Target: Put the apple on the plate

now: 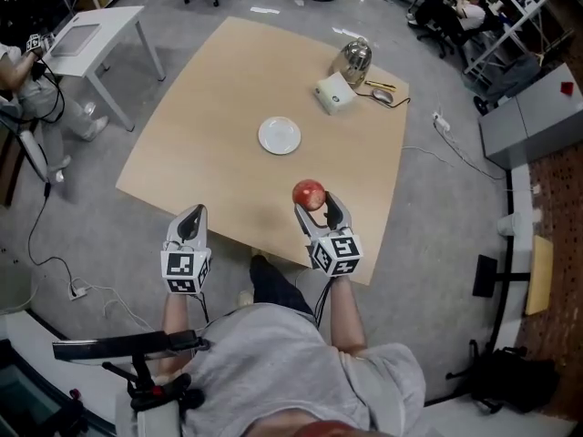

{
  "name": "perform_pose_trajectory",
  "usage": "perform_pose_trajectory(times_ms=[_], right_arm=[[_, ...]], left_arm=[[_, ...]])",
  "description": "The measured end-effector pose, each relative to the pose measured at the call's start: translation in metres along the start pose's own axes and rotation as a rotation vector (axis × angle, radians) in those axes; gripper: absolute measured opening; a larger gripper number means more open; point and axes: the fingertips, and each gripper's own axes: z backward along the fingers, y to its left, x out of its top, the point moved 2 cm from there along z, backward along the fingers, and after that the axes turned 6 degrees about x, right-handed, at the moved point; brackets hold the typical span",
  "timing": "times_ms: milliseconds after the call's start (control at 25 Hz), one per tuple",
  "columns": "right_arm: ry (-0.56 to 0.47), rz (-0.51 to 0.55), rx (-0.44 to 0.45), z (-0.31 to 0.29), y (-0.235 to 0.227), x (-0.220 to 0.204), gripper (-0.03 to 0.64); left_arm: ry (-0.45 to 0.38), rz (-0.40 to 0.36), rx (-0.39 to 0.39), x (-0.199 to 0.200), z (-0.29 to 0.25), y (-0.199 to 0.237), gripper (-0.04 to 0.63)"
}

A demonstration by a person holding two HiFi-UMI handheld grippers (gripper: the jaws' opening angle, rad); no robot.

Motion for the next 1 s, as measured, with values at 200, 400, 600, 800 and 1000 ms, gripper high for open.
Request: perform_pose_trajectory(times_ms=[200, 400, 600, 800, 1000], right_arm=[[0.038, -0.001, 0.007, -0.044, -0.028, -0.012, 0.342], [0.067, 0.007, 0.017, -0.071, -0.047, -0.017, 0.342], [0.090, 0.029, 0.016, -0.085, -0.058, -0.014, 0.342], [0.117, 0.058, 0.019, -0.122, -0.078, -0.023, 0.342], [0.134, 0.097, 0.025, -0.151, -0.091, -0.026, 0.342]], left_arm=[[0.041, 0.002, -0.014, -0.013, -0.045, 0.004, 0.020], [0.074, 0.006, -0.020, -0.019, -0.068, 0.002, 0.020], [0.100, 0.007, -0.020, -0.017, -0.075, -0.001, 0.020], [0.131, 0.006, -0.035, -0.031, -0.111, 0.001, 0.020], [0.156, 0.008, -0.059, -0.039, -0.130, -0.007, 0.020]])
